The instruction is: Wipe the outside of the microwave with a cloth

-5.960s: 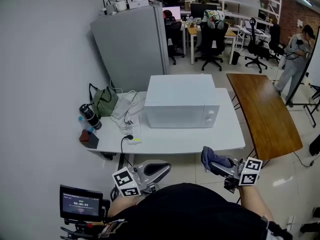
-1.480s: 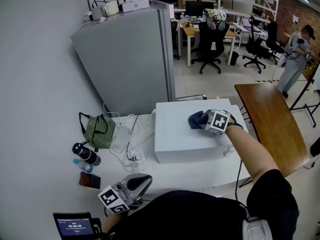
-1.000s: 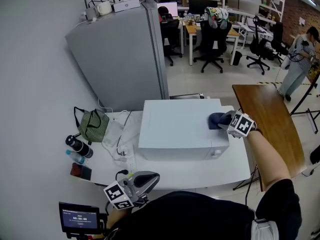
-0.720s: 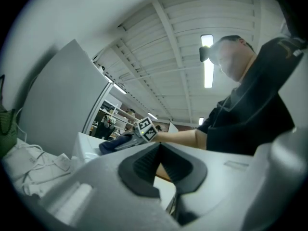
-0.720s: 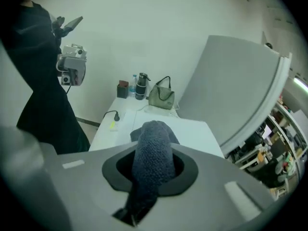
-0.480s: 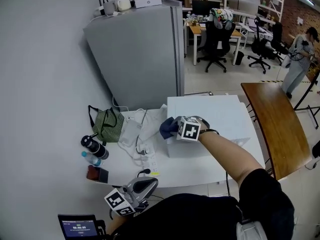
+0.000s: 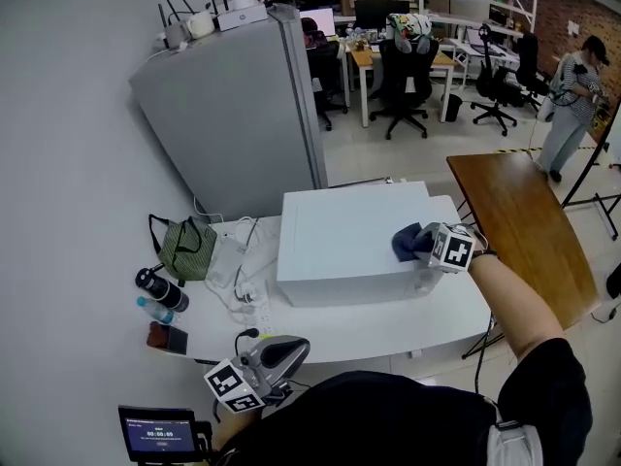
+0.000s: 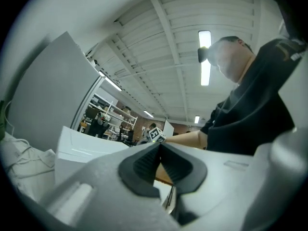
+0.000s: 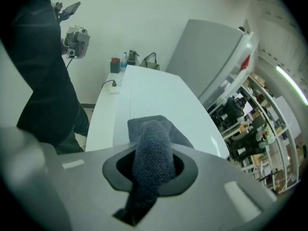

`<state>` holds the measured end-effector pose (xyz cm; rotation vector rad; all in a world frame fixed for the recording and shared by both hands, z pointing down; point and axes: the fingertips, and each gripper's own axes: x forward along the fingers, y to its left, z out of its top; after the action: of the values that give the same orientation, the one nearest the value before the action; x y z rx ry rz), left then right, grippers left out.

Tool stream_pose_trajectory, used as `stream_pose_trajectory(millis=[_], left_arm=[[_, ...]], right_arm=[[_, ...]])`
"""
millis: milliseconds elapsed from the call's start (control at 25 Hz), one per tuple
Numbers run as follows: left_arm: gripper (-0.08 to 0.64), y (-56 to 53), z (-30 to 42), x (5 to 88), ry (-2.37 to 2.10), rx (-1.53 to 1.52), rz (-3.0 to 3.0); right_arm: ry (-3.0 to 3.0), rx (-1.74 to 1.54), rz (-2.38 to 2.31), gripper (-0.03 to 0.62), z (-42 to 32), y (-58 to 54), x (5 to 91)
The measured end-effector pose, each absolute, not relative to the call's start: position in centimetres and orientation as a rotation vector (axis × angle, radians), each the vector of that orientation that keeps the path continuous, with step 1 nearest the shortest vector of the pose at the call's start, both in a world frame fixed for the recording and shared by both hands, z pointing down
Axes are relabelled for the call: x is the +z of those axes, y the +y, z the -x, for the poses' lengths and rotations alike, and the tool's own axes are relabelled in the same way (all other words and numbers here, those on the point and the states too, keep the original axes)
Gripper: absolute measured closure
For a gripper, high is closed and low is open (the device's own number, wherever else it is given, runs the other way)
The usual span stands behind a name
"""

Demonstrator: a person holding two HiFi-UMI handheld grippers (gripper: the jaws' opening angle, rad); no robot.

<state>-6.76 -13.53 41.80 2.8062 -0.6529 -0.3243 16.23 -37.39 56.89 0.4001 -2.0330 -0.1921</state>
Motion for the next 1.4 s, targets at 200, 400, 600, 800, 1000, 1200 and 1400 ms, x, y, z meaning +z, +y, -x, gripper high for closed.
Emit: stream_pose_trajectory(millis=[200, 400, 600, 800, 1000, 1200, 1400], left_arm=[[0.557, -13.1, 2.0, 42.1, -0.635, -0.311, -2.79], [0.557, -12.4, 4.7, 42.0, -0.678, -0.332, -2.781], [0.557, -11.2, 11.7, 41.2, -0.728, -0.362, -2.798], [0.557, -9.9, 18.3, 42.3, -0.758, -0.318, -2.782], [0.557, -10.1, 19.2, 42.3, -0.757, -0.31, -2.782], [0.557, -10.6, 13.1, 41.5, -0.682, -0.295, -2.827], [0.557, -10.9, 2.7, 41.4, -0.571, -0.302, -2.85]], right_arm=[[-1.974, -0.137, -0.465, 0.537, -26.0, -37.0, 57.2], [-2.216, -0.206, -0.408, 0.537, -15.0, -35.5, 53.0], [-2.287, -0.365, -0.142, 0.537, 6.9, -32.2, 52.2], [-2.244, -0.345, -0.137, 0.537, 18.0, -33.1, 54.8], [-2.213, -0.336, -0.15, 0.537, 15.2, -33.6, 55.1], [-2.151, -0.311, -0.234, 0.538, 1.8, -33.2, 55.7], [-2.032, -0.287, -0.362, 0.537, -16.9, -31.9, 57.2]])
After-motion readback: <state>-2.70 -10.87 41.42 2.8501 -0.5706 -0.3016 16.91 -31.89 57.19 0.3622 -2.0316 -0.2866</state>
